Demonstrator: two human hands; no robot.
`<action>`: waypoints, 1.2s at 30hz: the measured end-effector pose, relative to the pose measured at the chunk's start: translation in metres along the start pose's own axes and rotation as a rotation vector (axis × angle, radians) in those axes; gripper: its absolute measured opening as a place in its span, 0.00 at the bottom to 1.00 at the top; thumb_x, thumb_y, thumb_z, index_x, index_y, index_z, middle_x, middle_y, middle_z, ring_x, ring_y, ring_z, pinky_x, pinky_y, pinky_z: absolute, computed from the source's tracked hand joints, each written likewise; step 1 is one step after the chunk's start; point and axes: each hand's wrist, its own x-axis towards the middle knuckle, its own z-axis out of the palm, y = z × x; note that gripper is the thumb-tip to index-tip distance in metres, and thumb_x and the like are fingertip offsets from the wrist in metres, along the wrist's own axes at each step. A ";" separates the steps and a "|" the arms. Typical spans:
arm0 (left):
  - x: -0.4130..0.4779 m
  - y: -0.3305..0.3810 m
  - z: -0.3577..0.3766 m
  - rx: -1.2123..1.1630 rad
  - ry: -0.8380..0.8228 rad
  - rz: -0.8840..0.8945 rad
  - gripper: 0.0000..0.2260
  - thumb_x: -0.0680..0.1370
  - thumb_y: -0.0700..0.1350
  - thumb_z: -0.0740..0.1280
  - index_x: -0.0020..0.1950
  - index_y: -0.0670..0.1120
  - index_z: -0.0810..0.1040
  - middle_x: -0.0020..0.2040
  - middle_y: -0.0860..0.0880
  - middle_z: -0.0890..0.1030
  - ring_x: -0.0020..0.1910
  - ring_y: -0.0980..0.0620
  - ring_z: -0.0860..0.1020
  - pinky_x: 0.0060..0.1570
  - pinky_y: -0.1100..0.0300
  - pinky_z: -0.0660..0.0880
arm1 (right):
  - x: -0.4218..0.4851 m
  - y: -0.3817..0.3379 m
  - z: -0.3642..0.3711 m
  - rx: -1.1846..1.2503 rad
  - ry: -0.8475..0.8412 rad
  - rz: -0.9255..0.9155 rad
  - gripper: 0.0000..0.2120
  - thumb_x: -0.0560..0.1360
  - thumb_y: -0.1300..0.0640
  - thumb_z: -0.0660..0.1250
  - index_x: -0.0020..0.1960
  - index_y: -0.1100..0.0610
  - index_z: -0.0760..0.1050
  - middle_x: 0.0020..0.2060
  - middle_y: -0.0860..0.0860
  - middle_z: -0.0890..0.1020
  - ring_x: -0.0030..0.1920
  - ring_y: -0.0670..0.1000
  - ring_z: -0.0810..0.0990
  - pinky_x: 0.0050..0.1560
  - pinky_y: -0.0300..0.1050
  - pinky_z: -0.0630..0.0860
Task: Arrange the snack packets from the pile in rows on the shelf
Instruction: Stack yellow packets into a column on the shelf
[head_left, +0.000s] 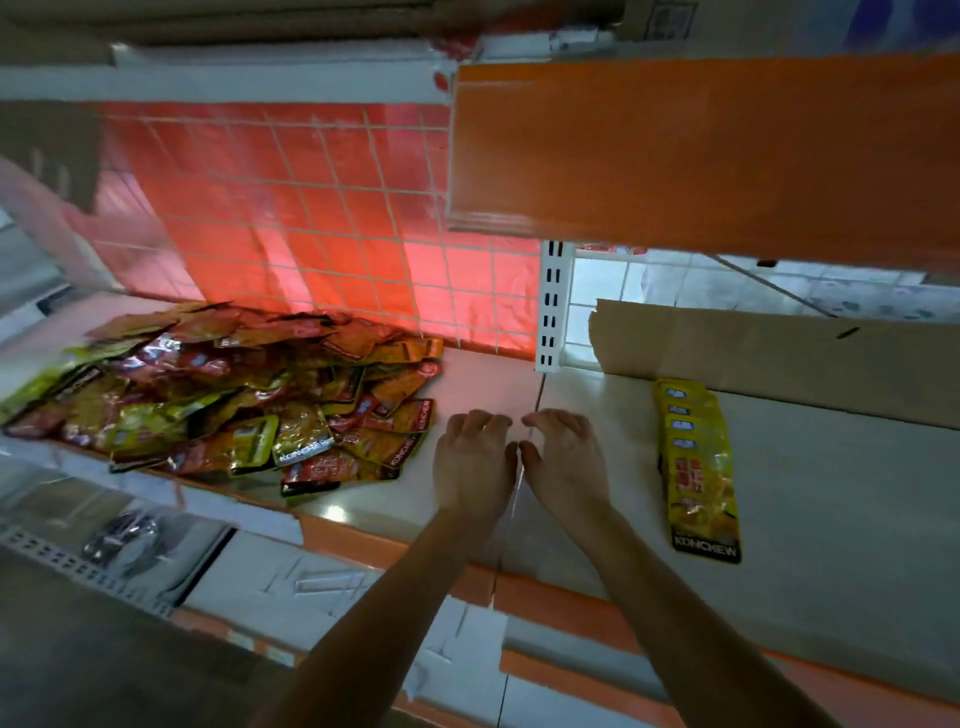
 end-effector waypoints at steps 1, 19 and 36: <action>-0.001 -0.011 -0.004 0.018 -0.004 -0.029 0.13 0.64 0.41 0.77 0.47 0.44 0.82 0.44 0.45 0.83 0.45 0.41 0.80 0.39 0.51 0.79 | 0.003 -0.010 0.007 -0.001 -0.026 -0.014 0.16 0.75 0.60 0.66 0.62 0.57 0.76 0.61 0.53 0.78 0.64 0.55 0.71 0.64 0.46 0.68; -0.022 -0.110 -0.022 0.282 -0.062 -0.311 0.11 0.71 0.45 0.71 0.52 0.43 0.83 0.51 0.44 0.81 0.50 0.42 0.78 0.42 0.51 0.77 | 0.047 -0.089 0.107 -0.134 -0.336 -0.159 0.21 0.81 0.49 0.52 0.73 0.53 0.61 0.71 0.51 0.68 0.71 0.53 0.64 0.71 0.51 0.61; -0.033 -0.075 -0.020 -0.047 -0.125 -0.092 0.04 0.71 0.40 0.71 0.44 0.42 0.83 0.51 0.43 0.80 0.49 0.39 0.77 0.44 0.51 0.76 | 0.000 -0.048 0.045 -0.374 -0.204 0.019 0.21 0.77 0.46 0.61 0.64 0.59 0.70 0.60 0.55 0.74 0.62 0.56 0.69 0.60 0.49 0.68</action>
